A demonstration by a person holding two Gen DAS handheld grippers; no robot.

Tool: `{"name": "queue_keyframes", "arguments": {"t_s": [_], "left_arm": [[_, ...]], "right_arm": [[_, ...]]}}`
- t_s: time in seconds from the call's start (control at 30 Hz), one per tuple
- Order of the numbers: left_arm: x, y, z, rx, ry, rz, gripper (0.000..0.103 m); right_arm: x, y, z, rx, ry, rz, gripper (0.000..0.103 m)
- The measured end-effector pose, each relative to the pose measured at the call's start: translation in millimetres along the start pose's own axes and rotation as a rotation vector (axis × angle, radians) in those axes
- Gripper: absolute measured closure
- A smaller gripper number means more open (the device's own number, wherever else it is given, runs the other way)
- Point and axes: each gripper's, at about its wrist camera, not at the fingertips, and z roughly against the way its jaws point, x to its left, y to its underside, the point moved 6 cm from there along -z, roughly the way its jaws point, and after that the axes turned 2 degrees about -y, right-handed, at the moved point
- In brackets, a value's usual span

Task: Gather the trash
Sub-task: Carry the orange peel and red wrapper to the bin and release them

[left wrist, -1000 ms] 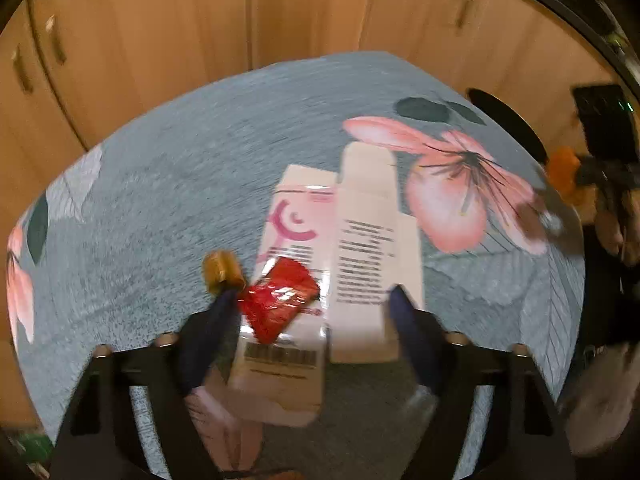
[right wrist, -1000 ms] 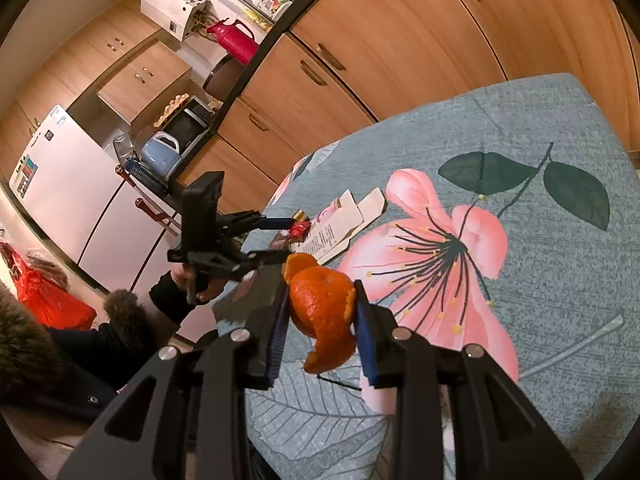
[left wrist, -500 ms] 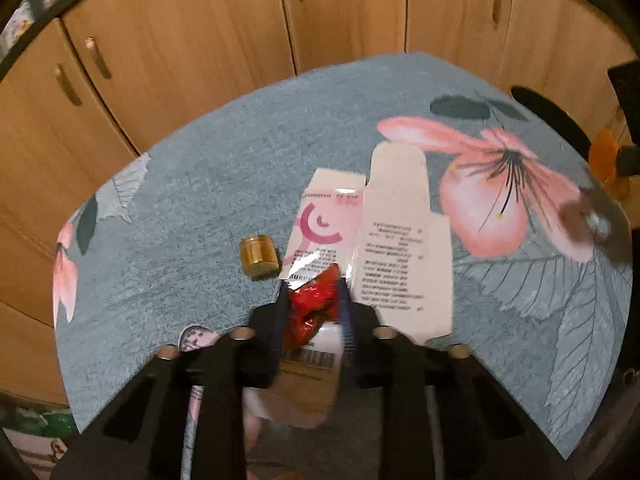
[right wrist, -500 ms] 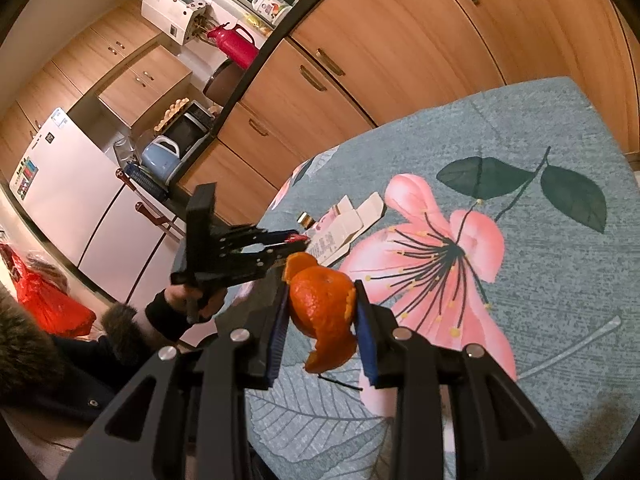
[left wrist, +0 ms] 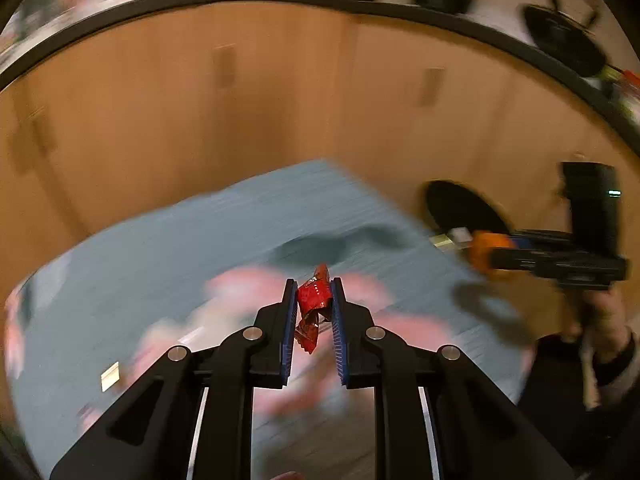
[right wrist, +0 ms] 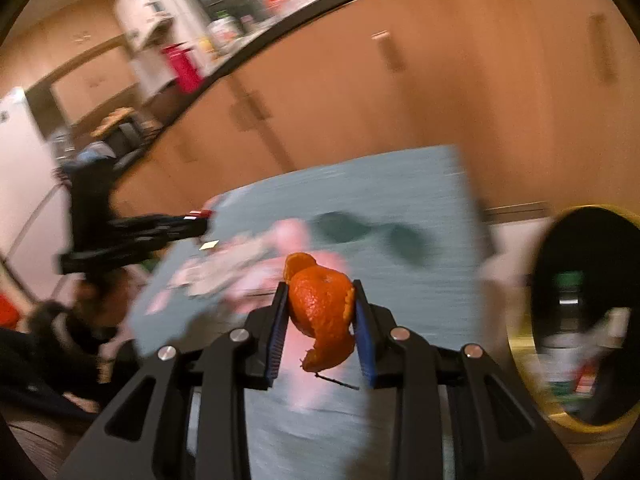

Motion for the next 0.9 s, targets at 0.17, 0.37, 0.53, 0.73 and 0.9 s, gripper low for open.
{"name": "queue_keyframes", "arguments": {"t_s": [0.17,0.37,0.53,0.73,0.9], "left_arm": [[-89.6,-45.8,-42.7,0.001,0.149,-0.091,0.087],[-153.1,-70.6,-105.0,0.076,0.233,-0.129,0.087],[-189.1,-81.8,-151.3,0.143,0.268,-0.165,0.087],[-206.0,-90.6,-195.2,0.195,0.313,-0.154,0.058],[-213.7,-91.3,-204.2,0.202,0.322,-0.150,0.036]], "right_arm": [[-102.4,1.3,43.1,-0.006,0.331,-0.022,0.072],[-178.3,26.8,29.9,0.101,0.485,-0.041,0.064],[-184.7,36.8,45.1,0.030,0.484,-0.061,0.039],[-172.2,57.1,83.6,-0.037,0.490,-0.096,0.031],[-163.8,76.8,107.3,-0.061,0.494,-0.140,0.029]]}}
